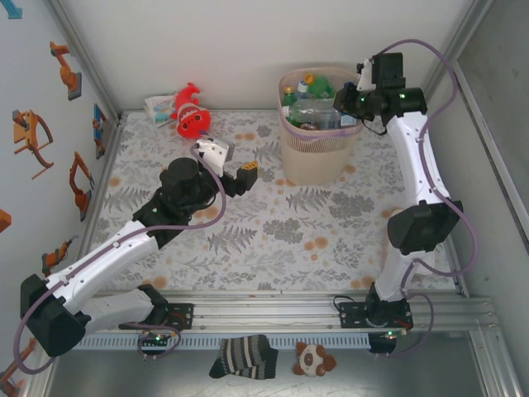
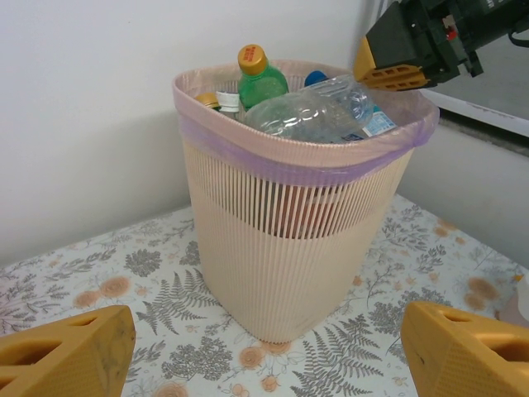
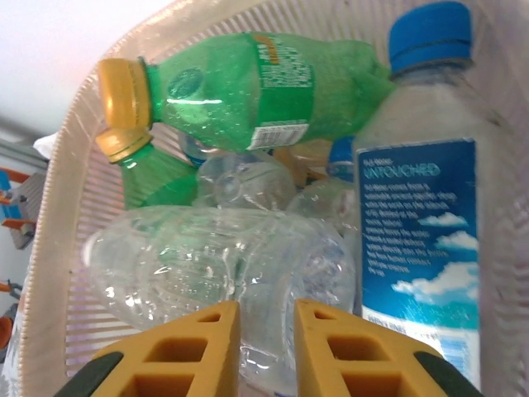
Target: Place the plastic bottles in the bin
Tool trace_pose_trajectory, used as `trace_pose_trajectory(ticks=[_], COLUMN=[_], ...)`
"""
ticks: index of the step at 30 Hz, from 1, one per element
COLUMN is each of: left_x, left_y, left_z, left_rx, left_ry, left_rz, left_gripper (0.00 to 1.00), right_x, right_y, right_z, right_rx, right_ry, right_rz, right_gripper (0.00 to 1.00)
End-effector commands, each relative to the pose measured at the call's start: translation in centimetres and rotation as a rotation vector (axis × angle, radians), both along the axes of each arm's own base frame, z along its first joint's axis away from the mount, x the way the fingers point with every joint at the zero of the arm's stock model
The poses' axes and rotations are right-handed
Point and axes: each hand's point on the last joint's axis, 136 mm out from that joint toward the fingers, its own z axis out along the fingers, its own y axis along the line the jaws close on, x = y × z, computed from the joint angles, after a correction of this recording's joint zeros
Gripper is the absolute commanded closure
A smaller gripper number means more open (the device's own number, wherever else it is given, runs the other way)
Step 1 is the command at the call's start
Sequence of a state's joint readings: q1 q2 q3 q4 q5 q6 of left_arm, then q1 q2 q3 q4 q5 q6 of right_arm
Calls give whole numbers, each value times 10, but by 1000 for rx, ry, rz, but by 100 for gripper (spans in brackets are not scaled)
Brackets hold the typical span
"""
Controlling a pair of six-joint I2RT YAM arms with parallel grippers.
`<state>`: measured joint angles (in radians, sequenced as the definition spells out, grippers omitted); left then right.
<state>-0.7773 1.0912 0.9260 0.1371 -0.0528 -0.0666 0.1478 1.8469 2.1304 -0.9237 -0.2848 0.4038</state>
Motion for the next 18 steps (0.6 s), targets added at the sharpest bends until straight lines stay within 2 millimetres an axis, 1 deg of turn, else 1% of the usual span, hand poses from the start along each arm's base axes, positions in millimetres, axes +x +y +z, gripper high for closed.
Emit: trace_pose_trajectory(ticks=[1, 5, 7, 10, 13, 15, 18], left_x=[0, 0, 2, 10, 22, 30, 38], left_y=[4, 6, 11, 25, 47, 67, 95], left_z=[-1, -2, -5, -12, -28, -39, -57], left_rx=[-5, 1, 19, 53, 120, 155, 187], left_ry=[4, 6, 9, 20, 61, 98, 149], left_rz=[10, 19, 45, 126, 240, 323, 419], left_gripper=[17, 17, 17, 15, 13, 12, 7], right_x=[-14, -11, -10, -13, -21, -30, -44], right_y=[-10, -8, -10, -23, -39, -53, -73], right_z=[14, 44, 51, 58, 62, 66, 64], right_rx=[-70, -52, -60, -125, -202, -243, -281], right_ry=[-6, -94, -122, -158, -195, -224, -248], right_rz=[-22, -20, -29, -62, -101, -140, -200], right_gripper=[75, 73, 73, 73, 69, 63, 52])
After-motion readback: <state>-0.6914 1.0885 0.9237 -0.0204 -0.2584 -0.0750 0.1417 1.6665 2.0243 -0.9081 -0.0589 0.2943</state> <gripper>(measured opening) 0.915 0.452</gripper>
